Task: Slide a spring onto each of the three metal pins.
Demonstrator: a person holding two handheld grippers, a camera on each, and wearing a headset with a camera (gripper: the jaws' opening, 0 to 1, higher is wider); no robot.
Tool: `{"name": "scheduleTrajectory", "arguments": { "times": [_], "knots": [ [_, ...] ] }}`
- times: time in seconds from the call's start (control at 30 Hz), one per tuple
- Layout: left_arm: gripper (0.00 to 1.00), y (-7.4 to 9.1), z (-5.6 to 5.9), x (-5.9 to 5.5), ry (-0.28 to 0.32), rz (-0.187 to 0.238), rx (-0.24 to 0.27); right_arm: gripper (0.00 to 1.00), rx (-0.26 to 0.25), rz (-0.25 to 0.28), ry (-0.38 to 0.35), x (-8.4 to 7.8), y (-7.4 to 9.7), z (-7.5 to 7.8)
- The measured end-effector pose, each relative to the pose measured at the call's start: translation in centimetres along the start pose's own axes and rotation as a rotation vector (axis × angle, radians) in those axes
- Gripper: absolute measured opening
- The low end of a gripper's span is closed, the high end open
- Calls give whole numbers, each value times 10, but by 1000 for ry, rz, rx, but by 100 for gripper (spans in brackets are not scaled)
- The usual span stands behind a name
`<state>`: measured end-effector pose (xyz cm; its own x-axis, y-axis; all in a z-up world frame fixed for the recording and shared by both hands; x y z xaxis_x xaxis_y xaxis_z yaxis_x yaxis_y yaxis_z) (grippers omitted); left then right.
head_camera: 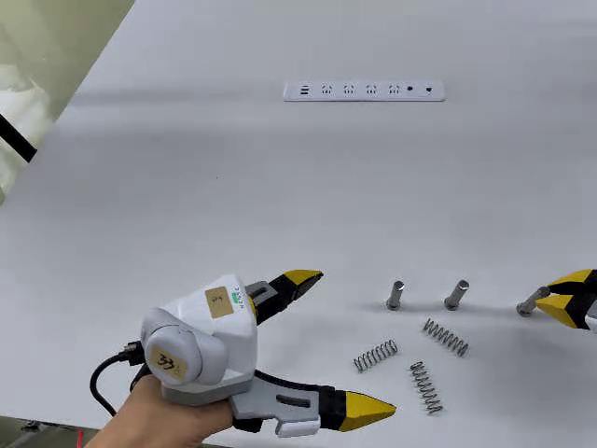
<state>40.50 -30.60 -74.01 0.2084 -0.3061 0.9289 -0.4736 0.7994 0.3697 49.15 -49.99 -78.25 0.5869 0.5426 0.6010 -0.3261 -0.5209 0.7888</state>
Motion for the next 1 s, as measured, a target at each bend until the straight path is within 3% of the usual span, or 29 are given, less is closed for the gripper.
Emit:
{"name": "scheduleTrajectory", "arguments": {
  "times": [0.63,1.0],
  "knots": [
    [98,4,4,6,-37,-13,9,27,-3,59,-13,1,21,6],
    [98,5,7,9,-70,-34,14,34,-5,111,-8,-4,44,14]
  ]
}}
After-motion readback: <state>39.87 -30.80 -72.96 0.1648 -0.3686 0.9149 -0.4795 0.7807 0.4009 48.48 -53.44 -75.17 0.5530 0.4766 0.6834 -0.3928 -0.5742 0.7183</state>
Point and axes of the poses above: the centre of the closed fingertips' face, and the gripper's own axes: y roughly backward along the fingers, z roughly to its right, x roughly out of its top, the point moved 1 cm from there along y, roughly backward along the fingers, and after that the axes turned 10 degrees about -y, right-handed, at the moved point
